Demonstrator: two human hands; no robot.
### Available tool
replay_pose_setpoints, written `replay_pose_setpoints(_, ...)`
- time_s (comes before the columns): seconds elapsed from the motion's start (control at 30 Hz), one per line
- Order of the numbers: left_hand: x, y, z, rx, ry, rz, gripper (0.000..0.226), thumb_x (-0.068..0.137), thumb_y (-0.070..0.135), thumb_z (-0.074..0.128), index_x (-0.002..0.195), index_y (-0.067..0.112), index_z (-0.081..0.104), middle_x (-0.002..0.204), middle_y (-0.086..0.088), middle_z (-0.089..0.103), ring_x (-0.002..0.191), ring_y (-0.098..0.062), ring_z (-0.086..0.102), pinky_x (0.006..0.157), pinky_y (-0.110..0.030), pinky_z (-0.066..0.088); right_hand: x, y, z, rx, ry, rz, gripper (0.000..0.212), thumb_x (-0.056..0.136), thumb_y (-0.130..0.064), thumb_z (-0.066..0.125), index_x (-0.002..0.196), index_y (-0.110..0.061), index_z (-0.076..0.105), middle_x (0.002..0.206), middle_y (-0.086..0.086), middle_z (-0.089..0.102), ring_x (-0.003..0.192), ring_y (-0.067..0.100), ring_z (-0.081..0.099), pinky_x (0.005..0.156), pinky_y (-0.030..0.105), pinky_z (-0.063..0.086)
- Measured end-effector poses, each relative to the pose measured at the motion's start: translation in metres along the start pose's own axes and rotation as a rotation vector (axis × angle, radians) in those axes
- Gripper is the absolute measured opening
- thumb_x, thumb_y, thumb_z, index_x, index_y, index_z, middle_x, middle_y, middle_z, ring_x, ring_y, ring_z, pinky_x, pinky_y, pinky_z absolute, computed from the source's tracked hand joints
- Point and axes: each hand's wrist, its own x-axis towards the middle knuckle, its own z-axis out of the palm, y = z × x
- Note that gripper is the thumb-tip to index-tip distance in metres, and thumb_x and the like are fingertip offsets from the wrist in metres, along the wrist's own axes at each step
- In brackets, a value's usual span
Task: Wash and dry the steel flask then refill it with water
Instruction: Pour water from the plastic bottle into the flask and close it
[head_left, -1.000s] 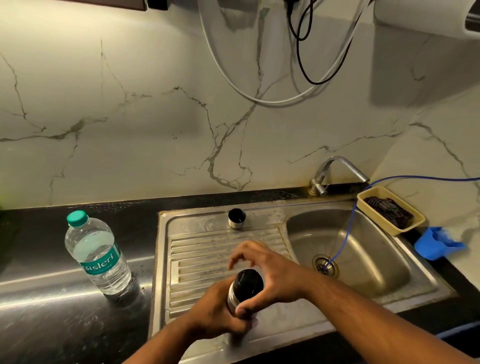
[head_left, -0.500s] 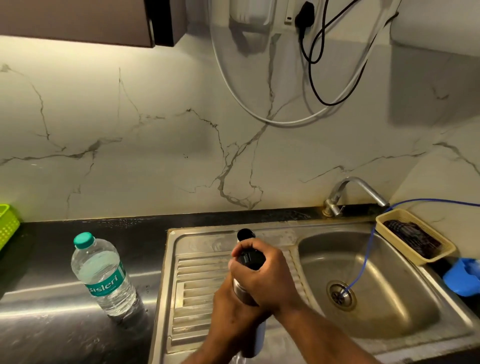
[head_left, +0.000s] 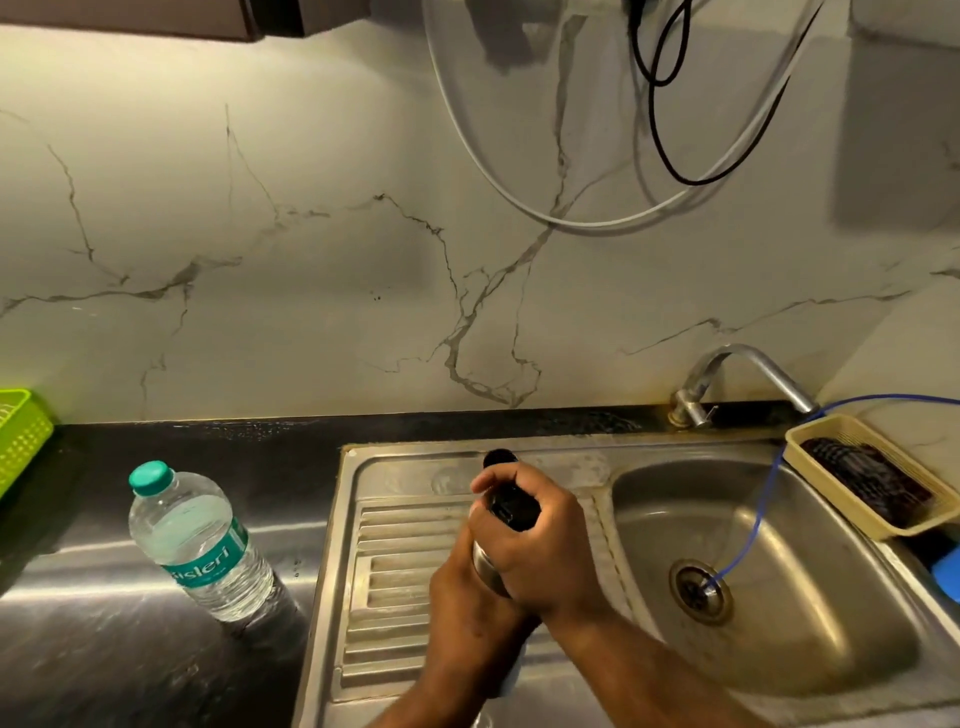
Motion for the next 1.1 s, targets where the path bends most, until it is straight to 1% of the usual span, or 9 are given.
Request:
replay_pose_setpoints(0.1, 0.013, -0.014, -0.015, 0.002, -0.228, -0.011, 0.068, 0.068, 0.006, 0.089, 0.128, 0.02, 0.059, 0.105, 0.008, 0.075, 0.1, -0.005, 0.072, 0.083, -0.023, 0.058, 0.014, -0.005, -0.03, -0.048, -0.402, 0.049, 0.033, 0.084, -0.022, 0.083, 0.113, -0.031, 0.07, 0.101, -0.014, 0.071, 0.102, 0.005, 0.068, 0.085, 0.018, 0.055)
replay_pose_setpoints(0.2, 0.024, -0.015, -0.027, 0.065, -0.438, -0.005, 0.069, 0.07, 0.004, 0.086, 0.126, 0.03, 0.055, 0.113, 0.013, 0.071, 0.104, -0.007, 0.07, 0.091, -0.03, 0.059, 0.026, -0.012, -0.05, 0.118, -0.69, 0.108, 0.064, 0.088, -0.008, 0.077, 0.14, -0.037, 0.054, 0.106, 0.001, 0.074, 0.109, 0.019, 0.07, 0.099, 0.034, 0.055)
replay_pose_setpoints(0.33, 0.025, -0.023, -0.018, 0.075, -0.265, 0.03, 0.06, 0.062, 0.002, 0.085, 0.114, 0.024, 0.066, 0.104, 0.001, 0.077, 0.093, -0.017, 0.075, 0.084, -0.044, 0.062, 0.018, 0.004, -0.031, 0.168, -0.419, 0.035, 0.059, 0.088, 0.003, 0.071, 0.136, -0.029, 0.057, 0.092, 0.009, 0.07, 0.092, 0.026, 0.071, 0.09, 0.036, 0.059)
replay_pose_setpoints(0.4, 0.023, -0.028, -0.012, 0.043, -0.167, 0.055, 0.068, 0.062, 0.005, 0.089, 0.121, 0.027, 0.064, 0.109, 0.008, 0.076, 0.098, -0.012, 0.074, 0.082, -0.033, 0.062, 0.012, 0.014, -0.018, 0.141, -0.242, -0.014, 0.046, 0.089, -0.001, 0.07, 0.126, -0.026, 0.064, 0.087, 0.007, 0.069, 0.084, 0.023, 0.07, 0.087, 0.032, 0.058)
replay_pose_setpoints(0.5, 0.019, -0.032, -0.004, 0.059, -0.113, 0.085, 0.065, 0.067, 0.03, 0.089, 0.126, 0.026, 0.064, 0.111, 0.017, 0.074, 0.104, -0.002, 0.071, 0.083, -0.023, 0.059, 0.006, 0.03, -0.006, -0.022, -0.078, -0.17, 0.023, 0.09, -0.012, 0.068, 0.109, -0.024, 0.071, 0.081, -0.002, 0.071, 0.08, 0.016, 0.071, 0.115, 0.045, 0.041)
replay_pose_setpoints(0.6, 0.023, -0.044, -0.006, 0.11, -0.086, 0.057, 0.054, 0.066, 0.033, 0.085, 0.117, 0.026, 0.066, 0.104, 0.015, 0.075, 0.096, -0.001, 0.071, 0.078, -0.028, 0.06, 0.006, 0.041, -0.007, -0.088, -0.25, -0.231, 0.012, 0.091, -0.021, 0.072, 0.103, -0.022, 0.07, 0.091, -0.011, 0.071, 0.089, 0.011, 0.069, 0.115, 0.036, 0.04)
replay_pose_setpoints(0.77, 0.025, -0.072, -0.019, 0.147, -0.032, -0.079, 0.056, 0.058, 0.038, 0.086, 0.109, 0.034, 0.063, 0.099, 0.016, 0.073, 0.088, -0.005, 0.07, 0.075, -0.026, 0.058, 0.027, 0.053, -0.023, 0.061, -0.474, 0.034, 0.053, 0.087, -0.07, 0.058, 0.123, -0.031, 0.065, 0.115, -0.011, 0.068, 0.114, 0.01, 0.063, 0.094, 0.022, 0.051)
replay_pose_setpoints(0.9, 0.027, -0.098, -0.034, 0.154, -0.032, -0.181, 0.048, 0.062, 0.042, 0.09, 0.099, 0.024, 0.065, 0.087, -0.004, 0.076, 0.082, -0.022, 0.073, 0.08, -0.048, 0.059, 0.084, 0.099, -0.028, -0.168, -0.198, 0.185, 0.026, 0.095, -0.041, 0.068, 0.118, -0.03, 0.068, 0.113, -0.011, 0.066, 0.106, 0.008, 0.063, 0.082, 0.013, 0.048)
replay_pose_setpoints(1.1, 0.029, -0.109, -0.042, 0.19, -0.041, -0.187, 0.05, 0.061, 0.042, 0.089, 0.102, 0.026, 0.064, 0.089, -0.001, 0.076, 0.083, -0.017, 0.073, 0.08, -0.041, 0.06, 0.161, 0.171, -0.013, -0.728, -0.515, 0.289, 0.081, 0.085, -0.04, 0.079, 0.155, -0.031, 0.038, 0.159, 0.004, 0.028, 0.146, 0.025, 0.028, 0.115, 0.034, 0.032)
